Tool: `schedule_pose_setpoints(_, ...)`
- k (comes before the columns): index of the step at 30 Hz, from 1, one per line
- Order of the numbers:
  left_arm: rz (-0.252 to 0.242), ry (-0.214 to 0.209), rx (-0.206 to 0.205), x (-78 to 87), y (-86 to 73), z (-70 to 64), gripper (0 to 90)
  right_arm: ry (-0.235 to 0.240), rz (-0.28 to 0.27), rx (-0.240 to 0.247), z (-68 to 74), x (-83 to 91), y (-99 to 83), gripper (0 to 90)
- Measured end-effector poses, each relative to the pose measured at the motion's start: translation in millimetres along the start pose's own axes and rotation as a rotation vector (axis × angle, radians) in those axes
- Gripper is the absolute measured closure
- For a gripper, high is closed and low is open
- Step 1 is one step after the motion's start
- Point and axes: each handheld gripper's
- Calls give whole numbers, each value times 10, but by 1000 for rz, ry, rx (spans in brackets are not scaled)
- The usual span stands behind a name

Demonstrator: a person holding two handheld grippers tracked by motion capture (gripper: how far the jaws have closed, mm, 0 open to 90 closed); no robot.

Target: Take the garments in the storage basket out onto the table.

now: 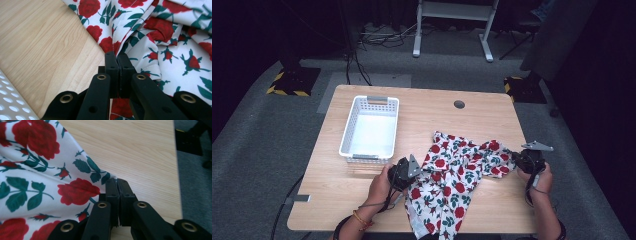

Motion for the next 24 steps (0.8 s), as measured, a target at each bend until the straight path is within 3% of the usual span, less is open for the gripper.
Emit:
schedule_pose_setpoints(3,3,0,-8,-4,1,-9,881,-24,-24,-28,-65,-23,-7,830)
schedule_pose_setpoints(5,7,-2,-12,-13,4,-15,881,-10,-46,-25,-63,-3,-8,810)
schedule_pose_setpoints(7,9,-4,-13,-23,6,-22,881,16,-77,-26,-13,52,13,718)
schedule_pose_setpoints(12,19,-2,-27,-42,8,-49,879,-8,-166,16,190,202,73,575)
schedule_pose_setpoints(16,20,-1,-26,-44,3,-48,878,-24,-214,36,298,273,84,530)
schedule_pose_setpoints(18,17,-3,-20,-45,0,-42,878,18,-242,25,352,316,85,519)
schedule_pose_setpoints(20,16,-7,-19,-50,2,-44,878,112,-265,20,420,338,73,523)
schedule_pose_setpoints(22,18,-9,-26,-57,5,-42,879,174,-240,71,537,298,63,522)
schedule_pose_setpoints(24,18,-8,-29,-61,4,-37,879,202,-208,135,659,233,44,523)
Point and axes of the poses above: each handheld gripper's, and its own axes: x roughly backward along the jaws, y roughly out of its top, z roughly to its left, and after that the axes turned 11 degrees about -x, right-handed
